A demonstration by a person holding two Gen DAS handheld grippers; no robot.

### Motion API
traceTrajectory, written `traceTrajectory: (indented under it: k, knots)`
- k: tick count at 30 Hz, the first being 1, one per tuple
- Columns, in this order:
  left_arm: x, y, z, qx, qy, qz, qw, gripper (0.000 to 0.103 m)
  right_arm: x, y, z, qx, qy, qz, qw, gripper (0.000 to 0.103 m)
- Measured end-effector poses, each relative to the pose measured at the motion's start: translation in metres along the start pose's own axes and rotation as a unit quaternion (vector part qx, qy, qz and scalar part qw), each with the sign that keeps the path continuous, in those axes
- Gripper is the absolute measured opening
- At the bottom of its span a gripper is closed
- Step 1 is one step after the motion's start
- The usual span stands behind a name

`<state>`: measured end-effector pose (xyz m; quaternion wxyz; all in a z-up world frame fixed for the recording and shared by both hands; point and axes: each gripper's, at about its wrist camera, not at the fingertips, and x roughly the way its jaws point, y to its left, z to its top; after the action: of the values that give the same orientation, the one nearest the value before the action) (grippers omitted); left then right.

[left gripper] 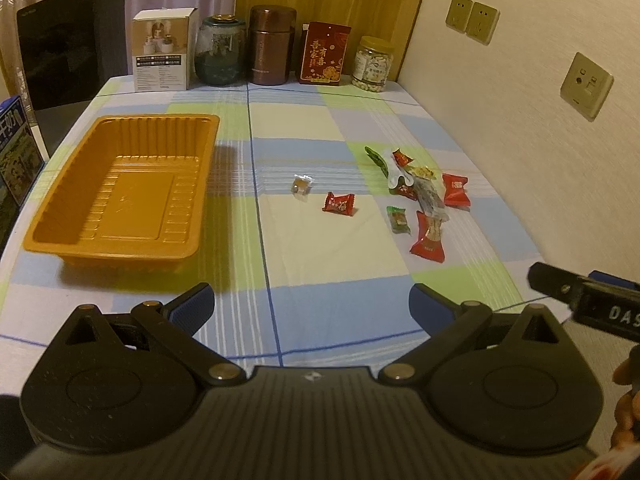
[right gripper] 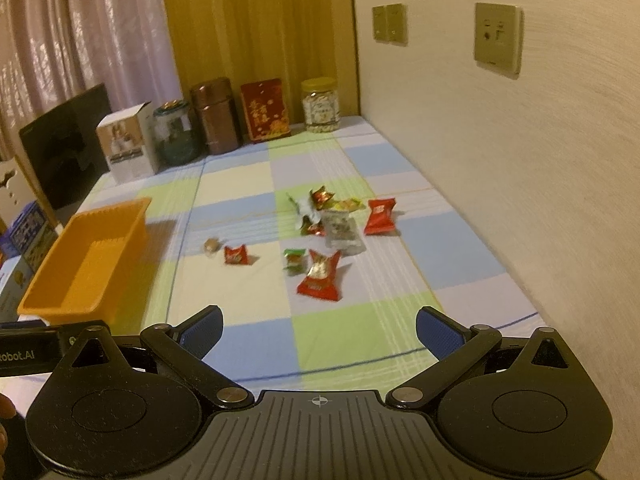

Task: Organize snacks
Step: 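Grasp the large red gold-printed candy with the right tool while the left tool grasps a small red candy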

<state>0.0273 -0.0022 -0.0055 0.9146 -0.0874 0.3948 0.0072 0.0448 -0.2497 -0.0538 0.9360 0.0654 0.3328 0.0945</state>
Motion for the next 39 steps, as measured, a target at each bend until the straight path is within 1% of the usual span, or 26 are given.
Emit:
traceTrajectory:
  k: [8,13,14,15,18,20,24,28,32,35,39]
  knots:
    - [0.041,0.001,0.023,0.011,-0.005,-0.004,0.9999,0.103,0.028,-0.015,0.01,0.01,-0.007,-0.012,1.0,0.102]
    - [0.074,0.002,0.035,0.013,-0.004,-0.011,0.9999,0.102,0.059,-0.021,0.014,0.015,0.001,-0.008,1.0,0.102]
    - [0.081,0.002,0.037,0.013,-0.004,-0.013,0.9998,0.102,0.067,-0.021,0.015,0.014,0.002,-0.007,1.0,0.1]
    - [0.088,0.002,0.038,0.015,-0.003,-0.013,0.9998,0.102,0.072,-0.022,0.015,0.013,0.004,-0.006,1.0,0.095]
    - [0.108,0.001,0.042,0.017,0.002,-0.019,0.9997,0.101,0.096,-0.023,0.016,0.01,0.015,-0.002,1.0,0.091]
    - [0.121,0.001,0.044,0.021,0.005,-0.026,0.9994,0.098,0.112,-0.022,0.015,0.008,0.022,0.0,1.0,0.089]
    - [0.145,0.0,0.047,0.028,0.009,-0.031,0.9991,0.096,0.14,-0.02,0.015,0.006,0.034,0.006,0.999,0.08]
    - [0.165,0.0,0.05,0.035,0.012,-0.031,0.9989,0.092,0.168,-0.019,0.014,0.004,0.043,0.009,0.999,0.074]
    - [0.183,0.0,0.052,0.037,0.012,-0.03,0.9988,0.091,0.19,-0.019,0.012,0.0,0.054,0.009,0.998,0.064]
    - [0.193,-0.001,0.053,0.038,0.013,-0.03,0.9987,0.088,0.202,-0.02,0.011,0.0,0.06,0.011,0.998,0.061]
    - [0.204,-0.003,0.054,0.043,0.014,-0.033,0.9984,0.086,0.213,-0.019,0.01,0.001,0.067,0.015,0.998,0.052]
